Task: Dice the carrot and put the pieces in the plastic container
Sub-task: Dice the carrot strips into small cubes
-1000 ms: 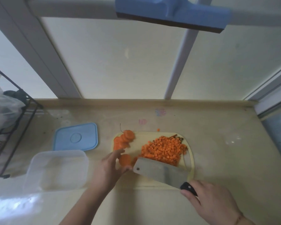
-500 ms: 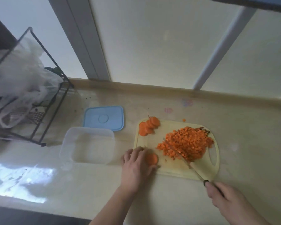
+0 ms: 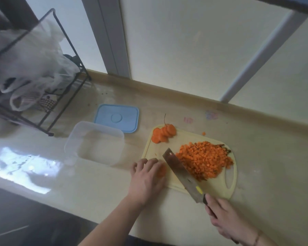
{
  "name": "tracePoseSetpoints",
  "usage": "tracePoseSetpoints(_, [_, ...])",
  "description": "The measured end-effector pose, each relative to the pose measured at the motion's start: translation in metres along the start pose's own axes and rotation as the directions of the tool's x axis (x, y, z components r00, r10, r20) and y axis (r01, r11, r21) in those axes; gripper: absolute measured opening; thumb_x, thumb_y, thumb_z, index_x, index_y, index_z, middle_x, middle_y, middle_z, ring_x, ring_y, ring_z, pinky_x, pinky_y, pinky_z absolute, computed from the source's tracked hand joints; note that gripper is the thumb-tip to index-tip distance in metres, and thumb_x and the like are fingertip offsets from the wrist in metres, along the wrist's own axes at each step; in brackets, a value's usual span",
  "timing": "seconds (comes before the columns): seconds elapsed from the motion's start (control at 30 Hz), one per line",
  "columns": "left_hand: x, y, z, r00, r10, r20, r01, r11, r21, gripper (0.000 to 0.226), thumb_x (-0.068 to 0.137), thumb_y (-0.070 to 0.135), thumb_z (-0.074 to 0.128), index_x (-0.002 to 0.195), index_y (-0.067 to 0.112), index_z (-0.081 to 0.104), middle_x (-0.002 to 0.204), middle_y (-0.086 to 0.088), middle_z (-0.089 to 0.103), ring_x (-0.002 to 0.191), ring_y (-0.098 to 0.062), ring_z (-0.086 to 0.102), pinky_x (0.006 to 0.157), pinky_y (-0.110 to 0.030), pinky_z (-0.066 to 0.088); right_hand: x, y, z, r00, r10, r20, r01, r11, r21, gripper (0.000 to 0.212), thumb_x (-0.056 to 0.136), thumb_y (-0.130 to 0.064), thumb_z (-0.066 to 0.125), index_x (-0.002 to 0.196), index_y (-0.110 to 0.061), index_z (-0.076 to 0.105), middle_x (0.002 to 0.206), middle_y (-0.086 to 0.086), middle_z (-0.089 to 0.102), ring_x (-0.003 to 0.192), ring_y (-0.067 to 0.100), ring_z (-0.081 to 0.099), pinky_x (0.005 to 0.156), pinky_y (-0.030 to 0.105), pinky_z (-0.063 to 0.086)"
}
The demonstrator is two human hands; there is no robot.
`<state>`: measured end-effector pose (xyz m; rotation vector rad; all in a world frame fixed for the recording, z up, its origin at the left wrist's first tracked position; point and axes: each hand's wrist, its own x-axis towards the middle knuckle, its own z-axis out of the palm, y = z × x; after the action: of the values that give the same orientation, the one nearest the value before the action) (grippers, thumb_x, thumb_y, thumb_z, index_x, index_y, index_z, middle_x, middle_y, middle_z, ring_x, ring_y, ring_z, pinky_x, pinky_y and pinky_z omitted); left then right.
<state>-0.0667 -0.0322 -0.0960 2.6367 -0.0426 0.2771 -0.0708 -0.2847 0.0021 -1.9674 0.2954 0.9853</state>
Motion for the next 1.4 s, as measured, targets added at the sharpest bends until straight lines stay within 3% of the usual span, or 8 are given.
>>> tracePoseSetpoints(0.1, [-0.005,0.007,0.0,0.996,-0.073,-0.052,0.073,0.997,-0.005,0.034,0.082,0.048,0.056,0.113,0.034,0.055,0.109,0.01,0.067,0.103,-0.024,0.05,0.088,-0.048,0.045,-0.001,0.005,-0.039,0.989,-0.139,0.045,0.146,0.954,-0.261,0.052,0.082,-0.068,0.049,0.06,-0.021,0.046,0.05,-0.005,0.041,0.045,0.009,0.039,0.042,0.021,0.03])
tracePoseSetpoints(0.3, [-0.035,0.025,0.011,0.959,-0.248,-0.14,0.239,0.968,-0.08,0.038,0.086,0.048,0.058,0.119,0.029,0.061,0.112,0.006,0.068,0.107,-0.026,0.051,0.091,-0.04,0.031,0.025,0.015,-0.152,0.931,-0.297,0.212,0.348,0.547,-0.761,0.074,0.069,-0.094,0.031,0.065,-0.021,0.044,0.054,-0.011,0.047,0.05,0.004,0.045,0.054,0.026,0.033])
tracePoseSetpoints(0.5, [-0.034,0.045,0.02,0.969,-0.221,-0.108,0.214,0.974,-0.071,0.043,0.084,0.049,0.06,0.12,0.026,0.06,0.111,0.004,0.066,0.107,-0.024,0.049,0.094,-0.033,0.023,0.003,0.024,-0.171,0.976,-0.208,-0.057,0.196,0.965,-0.174,0.081,0.06,-0.09,0.054,0.068,-0.011,0.043,0.046,0.006,0.044,0.041,0.018,0.038,0.039,0.023,0.031])
tracePoseSetpoints(0.63, [-0.028,0.047,0.024,0.964,-0.248,-0.095,0.24,0.967,-0.084,0.041,0.084,0.049,0.059,0.118,0.028,0.059,0.112,0.005,0.064,0.108,-0.025,0.051,0.095,-0.032,0.023,0.01,0.053,-0.132,0.95,-0.139,-0.28,0.175,0.979,0.109,0.065,0.096,-0.053,0.044,0.072,0.008,0.046,0.043,0.018,0.042,0.034,0.022,0.037,0.037,0.021,0.032])
tracePoseSetpoints(0.83, [-0.029,0.049,0.026,0.971,-0.216,-0.1,0.213,0.976,-0.04,0.038,0.084,0.05,0.057,0.118,0.032,0.054,0.112,0.004,0.062,0.109,-0.027,0.05,0.096,-0.035,0.024,0.019,0.068,-0.095,0.937,-0.029,-0.349,0.141,0.943,0.301,0.052,0.103,-0.033,0.04,0.064,0.0,0.045,0.041,0.017,0.039,0.03,0.022,0.036,0.036,0.021,0.031])
tracePoseSetpoints(1.07, [-0.033,0.052,0.024,0.973,-0.097,-0.209,0.083,0.994,-0.075,0.031,0.084,0.049,0.067,0.11,0.035,0.058,0.106,0.009,0.067,0.1,-0.023,0.054,0.093,-0.042,0.034,0.014,0.061,-0.071,0.926,-0.357,-0.126,0.328,0.923,-0.201,0.067,0.077,-0.081,0.041,0.066,-0.016,0.052,0.049,0.0,0.052,0.044,0.008,0.049,0.047,0.031,0.037])
tracePoseSetpoints(1.23, [-0.038,0.046,0.031,0.962,-0.158,-0.221,0.134,0.984,-0.119,0.024,0.087,0.045,0.067,0.108,0.036,0.061,0.12,0.008,0.056,0.107,-0.023,0.052,0.097,-0.039,0.033,0.019,0.022,-0.042,0.866,-0.489,0.103,0.479,0.754,-0.45,0.038,0.09,-0.054,0.048,0.066,-0.025,0.045,0.074,-0.032,0.057,0.067,-0.009,0.054,0.058,0.009,0.037])
tracePoseSetpoints(1.4, [-0.027,0.045,0.035,0.961,-0.106,-0.256,0.084,0.992,-0.096,0.012,0.09,0.031,0.069,0.101,0.027,0.064,0.109,0.008,0.058,0.097,-0.022,0.058,0.088,-0.04,0.041,0.038,0.007,-0.03,0.867,-0.486,0.108,0.474,0.741,-0.475,0.047,0.09,-0.056,0.044,0.066,-0.016,0.048,0.054,-0.001,0.052,0.061,0.01,0.056,0.052,0.021,0.036])
